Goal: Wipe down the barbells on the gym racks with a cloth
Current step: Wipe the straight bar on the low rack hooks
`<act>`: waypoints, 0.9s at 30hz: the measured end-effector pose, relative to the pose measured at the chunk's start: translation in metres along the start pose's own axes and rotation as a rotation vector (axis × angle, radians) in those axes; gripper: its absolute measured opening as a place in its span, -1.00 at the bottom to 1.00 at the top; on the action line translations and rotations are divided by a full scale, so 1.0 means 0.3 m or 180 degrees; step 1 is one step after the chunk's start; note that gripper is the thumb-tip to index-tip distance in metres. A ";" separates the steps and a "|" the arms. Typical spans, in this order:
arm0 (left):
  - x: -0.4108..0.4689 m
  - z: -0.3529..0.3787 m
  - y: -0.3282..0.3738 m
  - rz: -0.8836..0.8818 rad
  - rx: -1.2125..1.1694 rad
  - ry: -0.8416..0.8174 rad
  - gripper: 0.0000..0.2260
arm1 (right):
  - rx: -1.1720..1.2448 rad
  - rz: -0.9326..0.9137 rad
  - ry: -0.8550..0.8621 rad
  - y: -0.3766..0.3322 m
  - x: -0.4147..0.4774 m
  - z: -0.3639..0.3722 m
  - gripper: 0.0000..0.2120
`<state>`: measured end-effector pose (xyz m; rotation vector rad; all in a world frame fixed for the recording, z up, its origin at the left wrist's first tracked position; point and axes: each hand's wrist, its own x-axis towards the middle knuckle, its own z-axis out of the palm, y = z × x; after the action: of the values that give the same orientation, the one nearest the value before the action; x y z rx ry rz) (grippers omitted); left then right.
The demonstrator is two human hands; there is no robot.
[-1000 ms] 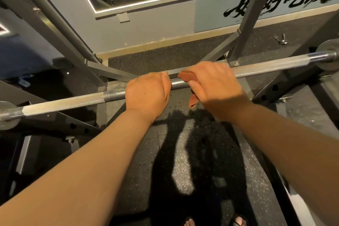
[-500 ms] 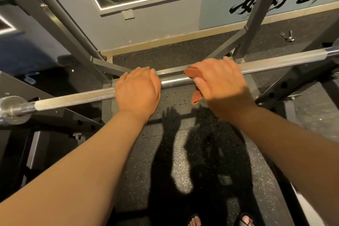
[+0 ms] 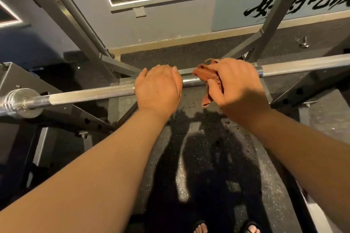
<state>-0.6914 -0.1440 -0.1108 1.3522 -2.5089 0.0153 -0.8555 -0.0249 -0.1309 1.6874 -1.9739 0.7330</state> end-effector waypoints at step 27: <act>-0.001 -0.020 -0.017 0.0195 0.0163 0.0038 -0.64 | 0.0255 -0.0442 -0.0875 -0.058 0.042 -0.006 -0.64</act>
<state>-0.6856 -0.1458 -0.1056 1.2902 -2.5554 0.1007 -0.8404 -0.0353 -0.1196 2.0437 -2.0005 0.5614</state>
